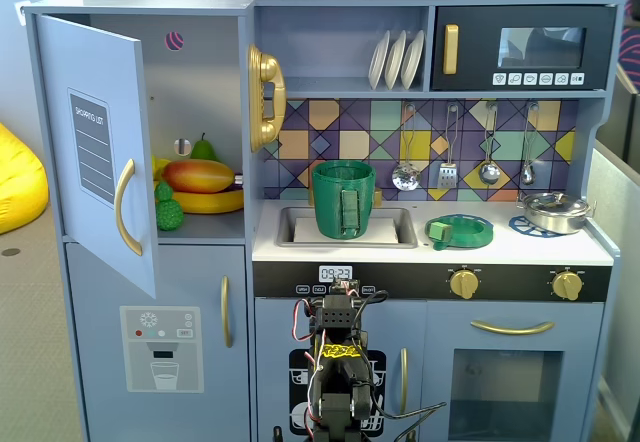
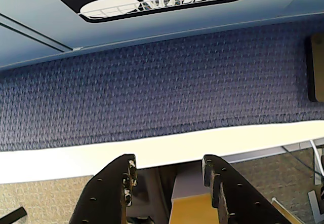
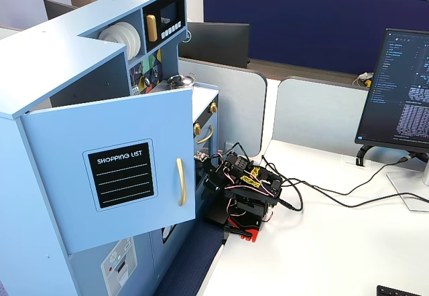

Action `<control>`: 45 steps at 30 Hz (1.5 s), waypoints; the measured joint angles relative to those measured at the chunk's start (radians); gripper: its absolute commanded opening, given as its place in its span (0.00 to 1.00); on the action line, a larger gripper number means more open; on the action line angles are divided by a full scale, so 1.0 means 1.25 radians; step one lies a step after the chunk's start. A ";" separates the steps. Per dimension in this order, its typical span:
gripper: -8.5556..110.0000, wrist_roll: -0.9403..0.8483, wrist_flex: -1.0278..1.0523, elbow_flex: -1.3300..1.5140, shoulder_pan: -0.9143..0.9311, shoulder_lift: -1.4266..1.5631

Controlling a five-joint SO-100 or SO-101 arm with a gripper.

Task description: Close the left cabinet door

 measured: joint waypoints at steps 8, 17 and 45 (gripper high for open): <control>0.07 0.059 0.000 0.000 0.002 0.001; 0.07 0.115 -0.001 0.000 -0.018 0.001; 0.07 -0.136 -0.421 -0.309 -0.695 0.032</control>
